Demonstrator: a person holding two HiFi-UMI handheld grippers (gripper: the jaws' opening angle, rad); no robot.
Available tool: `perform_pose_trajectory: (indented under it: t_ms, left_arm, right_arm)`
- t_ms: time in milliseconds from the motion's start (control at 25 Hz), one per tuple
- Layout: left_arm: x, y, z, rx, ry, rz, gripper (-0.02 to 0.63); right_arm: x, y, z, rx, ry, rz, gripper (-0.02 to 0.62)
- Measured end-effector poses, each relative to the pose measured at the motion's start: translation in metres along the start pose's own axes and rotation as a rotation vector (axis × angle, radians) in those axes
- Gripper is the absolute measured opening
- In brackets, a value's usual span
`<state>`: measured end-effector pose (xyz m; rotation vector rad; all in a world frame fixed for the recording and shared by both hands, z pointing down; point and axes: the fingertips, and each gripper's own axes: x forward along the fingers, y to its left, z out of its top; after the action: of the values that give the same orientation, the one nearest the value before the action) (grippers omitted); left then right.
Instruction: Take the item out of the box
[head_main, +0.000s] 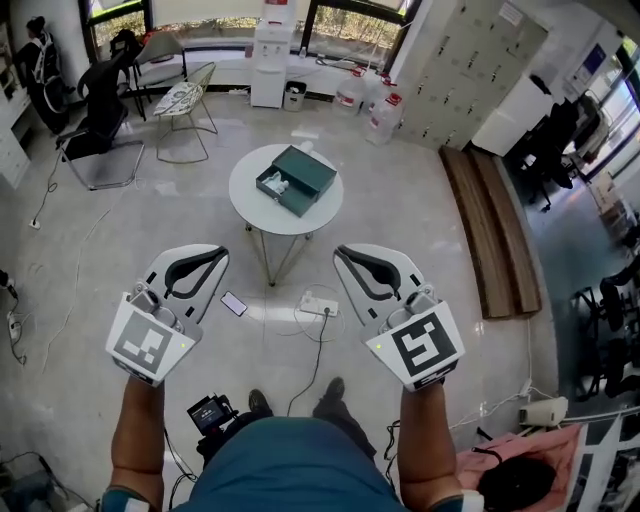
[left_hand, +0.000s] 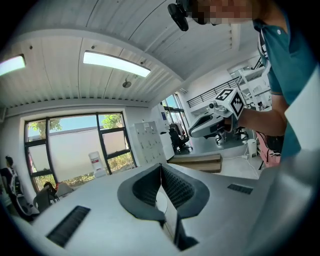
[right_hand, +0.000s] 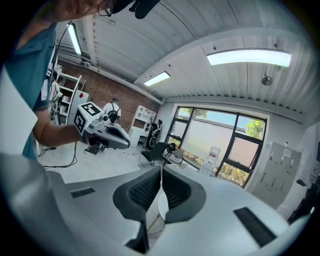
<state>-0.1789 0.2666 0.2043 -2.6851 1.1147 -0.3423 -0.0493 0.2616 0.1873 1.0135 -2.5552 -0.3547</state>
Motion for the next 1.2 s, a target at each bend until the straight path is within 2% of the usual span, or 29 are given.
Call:
perform_pose_trajectory:
  t_ms: [200, 400, 640, 880, 1200]
  left_arm:
    - [0.004, 0.01, -0.012, -0.019, 0.029, 0.06, 0.02]
    - [0.036, 0.013, -0.02, -0.042, 0.072, 0.133, 0.02]
    - [0.103, 0.011, -0.023, -0.066, 0.106, 0.206, 0.02]
    - [0.185, 0.0, -0.011, -0.077, 0.134, 0.244, 0.02]
    - [0.254, -0.021, 0.001, -0.074, 0.163, 0.296, 0.02]
  right_arm:
    - [0.024, -0.014, -0.007, 0.003, -0.03, 0.055, 0.04]
    - [0.037, -0.05, -0.027, 0.004, -0.046, 0.123, 0.04]
    - [0.053, -0.108, -0.061, -0.016, -0.081, 0.209, 0.04]
    - [0.051, -0.185, -0.091, -0.012, -0.104, 0.256, 0.04]
    - [0.037, -0.245, -0.129, -0.018, -0.129, 0.313, 0.04]
